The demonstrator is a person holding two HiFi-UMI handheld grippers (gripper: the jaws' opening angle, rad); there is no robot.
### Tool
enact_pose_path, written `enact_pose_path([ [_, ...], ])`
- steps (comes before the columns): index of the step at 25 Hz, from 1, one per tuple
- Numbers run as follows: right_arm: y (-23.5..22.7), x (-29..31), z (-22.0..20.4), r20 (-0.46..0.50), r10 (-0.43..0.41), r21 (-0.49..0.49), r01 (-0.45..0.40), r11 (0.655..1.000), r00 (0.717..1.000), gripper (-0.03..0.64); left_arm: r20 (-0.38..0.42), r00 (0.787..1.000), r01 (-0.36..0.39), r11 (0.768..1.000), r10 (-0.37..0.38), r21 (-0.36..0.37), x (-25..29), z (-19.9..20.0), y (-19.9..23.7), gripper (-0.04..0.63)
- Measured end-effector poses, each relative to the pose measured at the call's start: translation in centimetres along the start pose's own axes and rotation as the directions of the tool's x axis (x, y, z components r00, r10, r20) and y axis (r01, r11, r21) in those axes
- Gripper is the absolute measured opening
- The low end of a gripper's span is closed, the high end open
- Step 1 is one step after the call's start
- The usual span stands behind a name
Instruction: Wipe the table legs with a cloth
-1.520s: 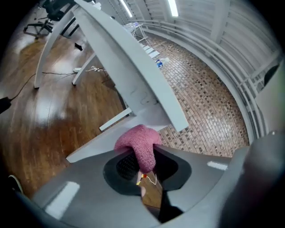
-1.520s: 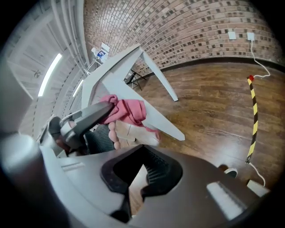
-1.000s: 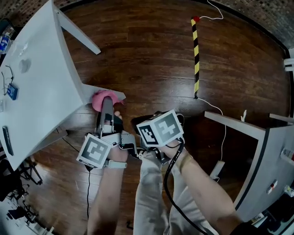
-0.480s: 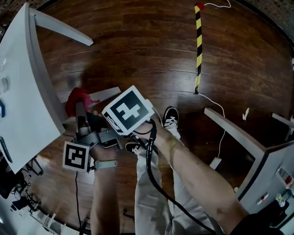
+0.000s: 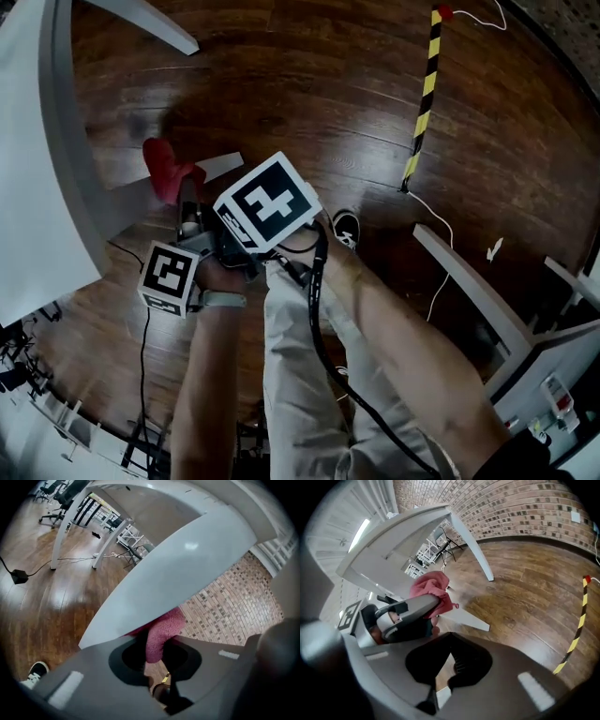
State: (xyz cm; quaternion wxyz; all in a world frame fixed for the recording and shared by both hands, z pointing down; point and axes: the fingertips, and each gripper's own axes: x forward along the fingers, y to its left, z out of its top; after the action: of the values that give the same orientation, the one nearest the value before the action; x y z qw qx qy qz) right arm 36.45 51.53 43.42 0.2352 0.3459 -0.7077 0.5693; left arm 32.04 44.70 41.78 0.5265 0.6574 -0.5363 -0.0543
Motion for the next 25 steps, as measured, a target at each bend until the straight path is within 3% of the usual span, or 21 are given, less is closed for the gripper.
enact_pose_path([
  [7, -2.1, 3.4, -1.9, -0.069, -0.065, -0.032, 0.063, 0.998, 0.995, -0.008, -0.082, 0.995, -0.064, 0.998, 0.062, -0.02, 2.8, -2.4, 4.8, 0.051],
  [17, -4.5, 7.7, -3.8, -0.105, -0.105, -0.026, 0.103, 0.994, 0.989, -0.008, -0.208, 0.971, -0.112, 0.993, 0.118, 0.042, 5.1, -6.0, 10.7, 0.051],
  [25, -7.7, 9.8, -4.9, -0.09, -0.112, 0.004, 0.113, 0.994, 0.99, -0.008, -0.253, 0.954, -0.151, 0.987, 0.162, 0.06, 8.5, -8.6, 16.0, 0.051],
])
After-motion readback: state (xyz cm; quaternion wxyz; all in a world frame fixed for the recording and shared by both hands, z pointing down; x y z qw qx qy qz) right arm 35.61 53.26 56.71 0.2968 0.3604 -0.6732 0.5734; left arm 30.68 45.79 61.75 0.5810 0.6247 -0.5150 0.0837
